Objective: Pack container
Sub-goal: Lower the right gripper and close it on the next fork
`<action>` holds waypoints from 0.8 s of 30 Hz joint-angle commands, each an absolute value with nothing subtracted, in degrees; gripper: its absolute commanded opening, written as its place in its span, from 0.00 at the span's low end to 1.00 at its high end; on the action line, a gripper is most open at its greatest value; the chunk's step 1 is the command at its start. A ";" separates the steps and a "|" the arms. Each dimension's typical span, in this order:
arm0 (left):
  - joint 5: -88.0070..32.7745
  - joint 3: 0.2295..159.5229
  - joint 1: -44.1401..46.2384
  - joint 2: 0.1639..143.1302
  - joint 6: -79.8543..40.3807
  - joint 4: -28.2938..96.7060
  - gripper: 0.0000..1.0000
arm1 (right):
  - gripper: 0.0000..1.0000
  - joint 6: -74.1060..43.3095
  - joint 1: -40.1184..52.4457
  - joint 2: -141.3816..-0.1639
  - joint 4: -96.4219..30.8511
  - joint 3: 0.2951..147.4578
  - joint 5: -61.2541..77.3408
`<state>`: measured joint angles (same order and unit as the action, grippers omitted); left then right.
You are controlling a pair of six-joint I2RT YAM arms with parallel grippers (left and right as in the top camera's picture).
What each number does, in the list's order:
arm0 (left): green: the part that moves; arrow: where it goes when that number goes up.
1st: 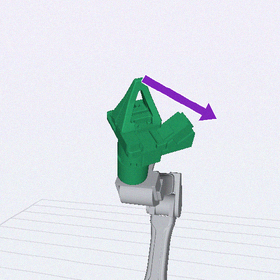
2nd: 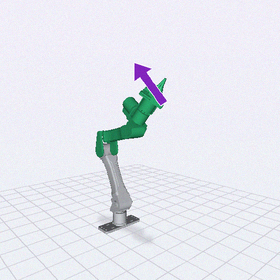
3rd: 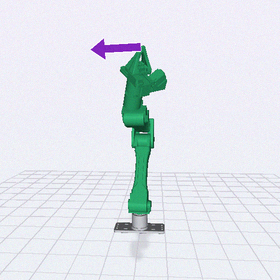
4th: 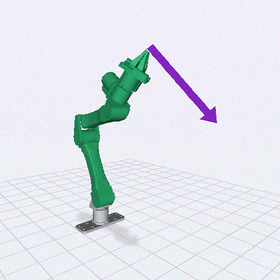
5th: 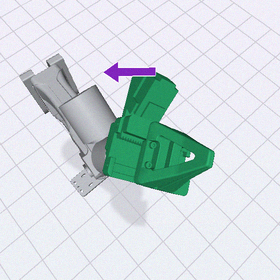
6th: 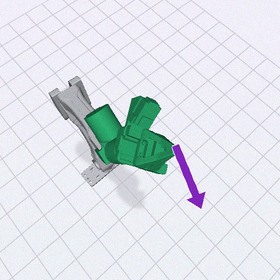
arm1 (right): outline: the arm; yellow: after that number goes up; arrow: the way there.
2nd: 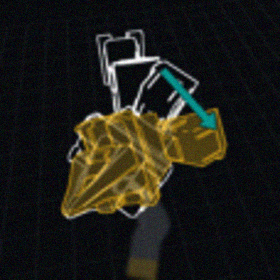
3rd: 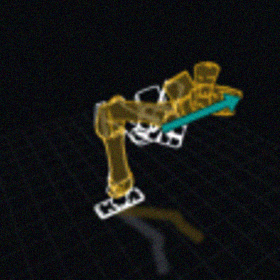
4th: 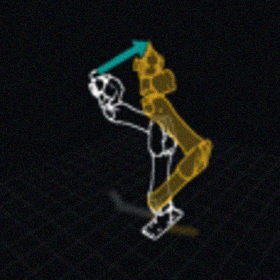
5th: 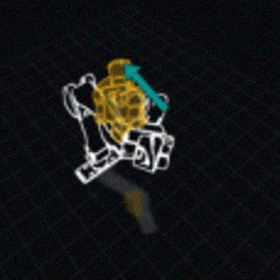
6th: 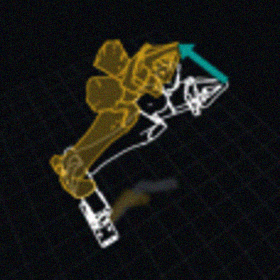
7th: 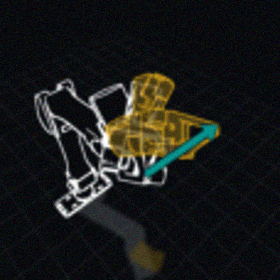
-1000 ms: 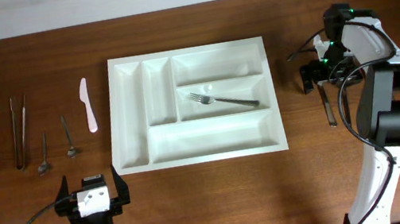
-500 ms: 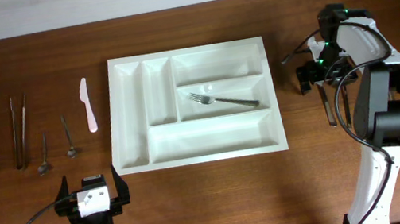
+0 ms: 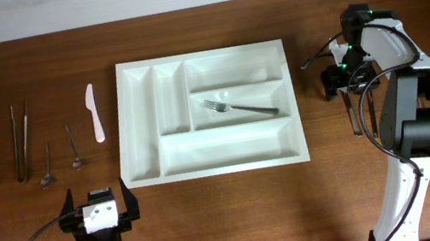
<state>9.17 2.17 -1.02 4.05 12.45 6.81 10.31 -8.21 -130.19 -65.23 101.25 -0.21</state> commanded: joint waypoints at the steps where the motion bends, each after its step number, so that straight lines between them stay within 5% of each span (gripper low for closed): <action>1: 8.58 1.85 -0.75 3.57 12.93 6.66 0.99 | 0.73 10.72 -7.94 -131.02 -64.82 99.98 -0.71; 11: 8.58 1.85 -0.75 3.57 12.93 6.66 0.99 | 0.73 11.16 -7.94 -131.02 -64.01 98.52 -0.71; 17: 8.58 1.85 -0.75 3.57 12.93 6.66 0.99 | 0.47 11.14 -7.94 -131.02 -63.77 98.52 -0.71; 24: 8.58 1.85 -0.75 3.57 12.93 6.66 0.99 | 0.44 11.11 -7.94 -131.02 -63.83 98.52 -0.71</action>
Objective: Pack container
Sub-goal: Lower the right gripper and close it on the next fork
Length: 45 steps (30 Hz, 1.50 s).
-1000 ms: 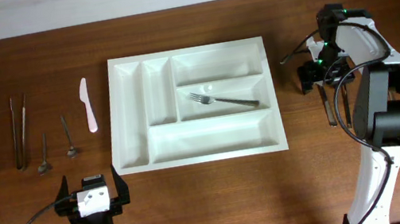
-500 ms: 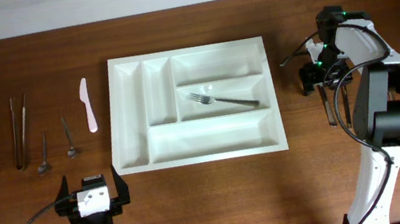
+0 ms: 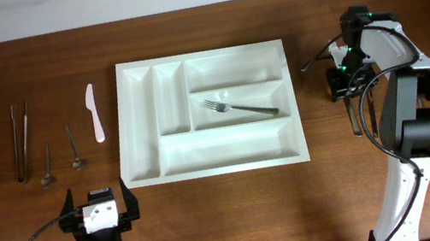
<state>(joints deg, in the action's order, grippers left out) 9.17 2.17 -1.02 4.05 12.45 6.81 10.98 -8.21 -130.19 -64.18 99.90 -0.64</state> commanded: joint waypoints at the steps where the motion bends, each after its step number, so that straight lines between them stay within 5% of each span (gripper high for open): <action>1: 8.58 1.85 -0.75 3.57 12.93 6.66 0.99 | 0.41 11.11 -7.94 -131.00 -63.92 98.52 -0.71; 25: 8.58 1.85 -0.75 3.57 12.93 6.66 0.99 | 0.18 10.02 -7.94 -131.00 -64.66 98.52 -0.97; 45: 8.58 1.85 -0.75 3.57 12.93 6.66 0.99 | 0.11 10.07 -7.92 -130.98 -65.32 98.56 -3.73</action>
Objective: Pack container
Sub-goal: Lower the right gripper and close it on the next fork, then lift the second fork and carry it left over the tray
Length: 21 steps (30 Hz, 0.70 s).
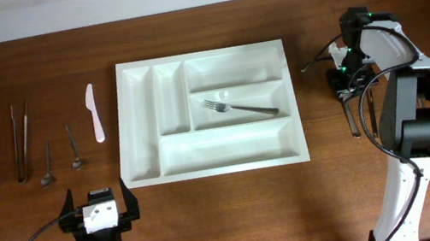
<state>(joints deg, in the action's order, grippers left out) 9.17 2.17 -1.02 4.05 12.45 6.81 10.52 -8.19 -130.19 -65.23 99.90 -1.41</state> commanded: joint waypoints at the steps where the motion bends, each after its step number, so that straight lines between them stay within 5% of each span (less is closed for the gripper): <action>1: 8.58 1.85 -0.75 3.57 12.93 6.66 0.99 | 0.11 10.09 -7.92 -130.98 -65.32 98.59 -3.75; 21: 8.58 1.85 -0.75 3.57 12.93 6.66 0.99 | 0.04 11.62 -7.88 -130.87 -68.12 103.59 -3.68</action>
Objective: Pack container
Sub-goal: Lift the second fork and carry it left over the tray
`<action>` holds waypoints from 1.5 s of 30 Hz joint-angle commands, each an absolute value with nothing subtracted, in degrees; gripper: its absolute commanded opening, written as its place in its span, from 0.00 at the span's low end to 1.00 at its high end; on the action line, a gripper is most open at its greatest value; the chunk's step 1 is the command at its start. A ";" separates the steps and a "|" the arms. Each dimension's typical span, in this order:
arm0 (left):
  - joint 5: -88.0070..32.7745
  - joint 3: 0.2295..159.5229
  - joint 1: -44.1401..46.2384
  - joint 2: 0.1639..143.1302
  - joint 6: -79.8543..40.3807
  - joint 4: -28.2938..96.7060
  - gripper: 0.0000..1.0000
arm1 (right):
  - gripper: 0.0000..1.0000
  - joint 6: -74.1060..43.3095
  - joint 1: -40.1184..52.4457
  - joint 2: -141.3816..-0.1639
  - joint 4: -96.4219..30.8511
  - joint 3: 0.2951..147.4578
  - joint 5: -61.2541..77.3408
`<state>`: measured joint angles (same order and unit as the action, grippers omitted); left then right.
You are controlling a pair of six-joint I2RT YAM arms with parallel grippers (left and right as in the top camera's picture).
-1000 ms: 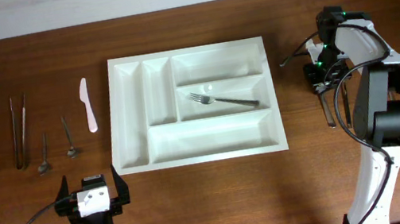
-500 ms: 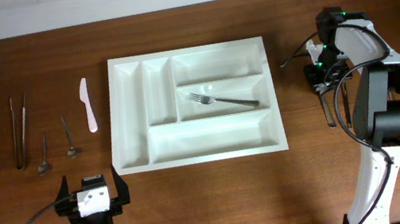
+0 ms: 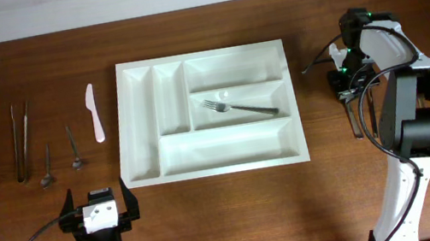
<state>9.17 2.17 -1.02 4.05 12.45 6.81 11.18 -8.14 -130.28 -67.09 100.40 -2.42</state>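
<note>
A white cutlery tray with several compartments lies mid-table. One metal fork rests in its middle right compartment. To the right of the tray, my right gripper is down over dark utensils lying on the wood. The wrist hides its fingers, so how they stand does not show. My left gripper rests open near the front edge, left of the tray, holding nothing.
Left of the tray lie a white plastic knife, two small spoons and long metal tongs. The right arm's base stands at the right, with a cable looping by the tray's right rim.
The right gripper has stayed at the utensils right of the tray. The dark utensil below it has shifted slightly to the right. The left arm has not moved.
The right gripper was first just beside the tray's right rim. It then stood a little farther right, over the dark utensils, and has stayed there since. The fork has lain in the tray throughout, and the items on the left are untouched.
</note>
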 commanded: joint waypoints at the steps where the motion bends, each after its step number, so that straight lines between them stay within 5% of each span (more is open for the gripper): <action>1: 8.58 1.85 -0.75 3.57 12.93 6.66 0.99 | 0.04 11.79 -7.86 -130.87 -68.75 105.01 -3.68; 18: 8.58 1.85 -0.75 3.57 12.93 6.66 0.99 | 0.04 27.77 3.64 -130.87 -81.67 128.33 -2.02; 32: 8.58 1.85 -0.75 3.57 12.93 6.66 0.99 | 0.11 42.28 19.68 -130.87 -81.23 129.34 -1.93; 45: 8.58 1.85 -0.75 3.57 12.93 6.66 0.99 | 0.07 43.29 22.76 -130.87 -80.09 129.34 -2.70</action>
<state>9.17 2.17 -1.02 4.05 12.45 6.81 43.66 23.31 -130.69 -80.53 128.16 -2.35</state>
